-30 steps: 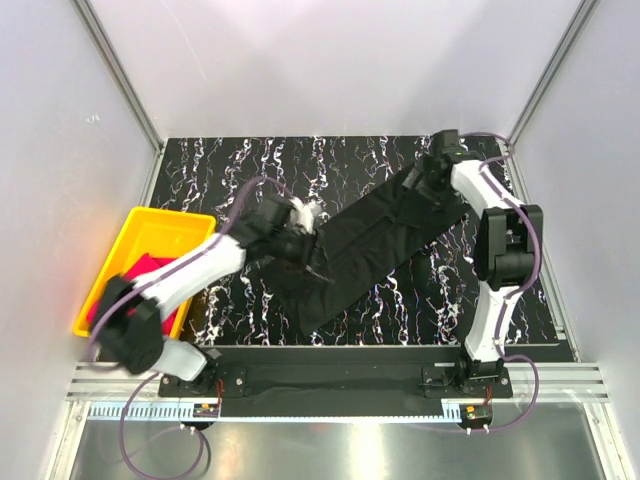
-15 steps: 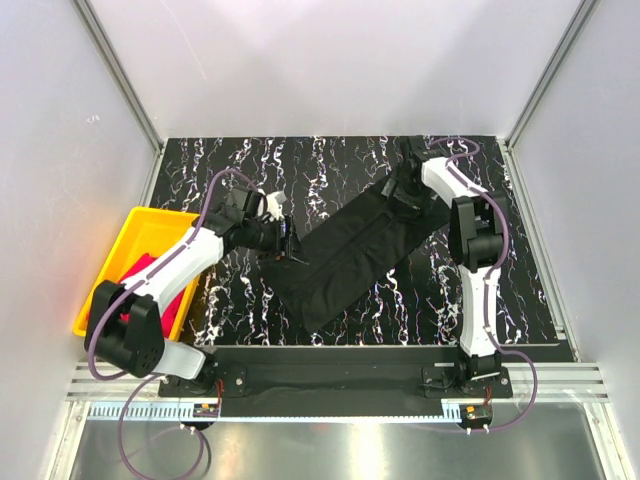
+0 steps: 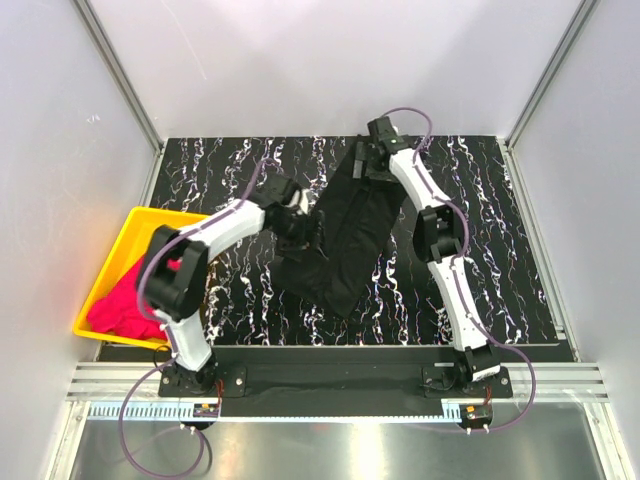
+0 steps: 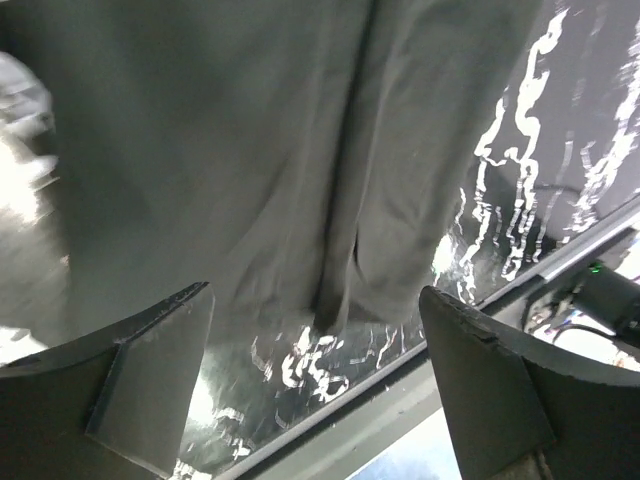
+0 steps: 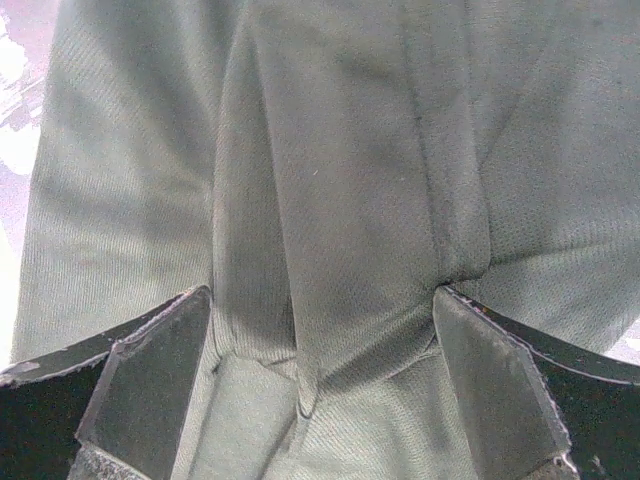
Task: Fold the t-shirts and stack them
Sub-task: Fold the tshirt
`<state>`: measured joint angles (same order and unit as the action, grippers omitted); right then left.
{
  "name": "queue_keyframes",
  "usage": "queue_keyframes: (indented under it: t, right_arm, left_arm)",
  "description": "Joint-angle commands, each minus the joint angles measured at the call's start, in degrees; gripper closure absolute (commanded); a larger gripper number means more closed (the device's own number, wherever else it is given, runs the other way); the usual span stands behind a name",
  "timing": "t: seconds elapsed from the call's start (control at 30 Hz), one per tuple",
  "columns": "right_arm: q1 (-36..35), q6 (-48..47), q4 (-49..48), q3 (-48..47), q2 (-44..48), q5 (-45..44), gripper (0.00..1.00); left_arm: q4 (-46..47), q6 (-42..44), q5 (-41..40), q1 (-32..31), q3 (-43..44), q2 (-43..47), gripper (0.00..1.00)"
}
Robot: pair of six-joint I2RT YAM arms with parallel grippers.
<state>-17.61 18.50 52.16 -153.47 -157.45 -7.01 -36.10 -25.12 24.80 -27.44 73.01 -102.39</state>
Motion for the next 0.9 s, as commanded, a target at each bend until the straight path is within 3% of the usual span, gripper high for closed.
queue_keyframes:
  t: [0.0,0.27,0.53,0.73,0.87]
  right_arm:
    - [-2.9,-6.5,-0.8,-1.2,-1.6,6.8,0.0]
    - [-7.6,-13.9,-5.6,-2.3,-2.7,16.4,0.0]
    - [-8.4,-14.1,-9.3,-5.4,-1.1,14.8,0.0]
    - [-7.6,-5.7,-7.5,0.7,10.2,7.4,0.0]
    - [-3.0,5.4,-4.4,8.5,21.4,9.5,0.0]
  left_arm:
    - [0.3,-1.6,-1.0,-3.1,4.3,-4.0,0.15]
    - [7.3,-5.8,-1.2,-3.1,-4.0,4.2,0.16]
    - [7.7,-7.9,-0.3,-3.3,-9.3,5.3,0.1]
    - [9.0,-9.9,-0.2,-4.9,-12.9,2.4,0.1]
    - [11.8,-11.8,3.1,-6.0,-13.2,-0.3,0.1]
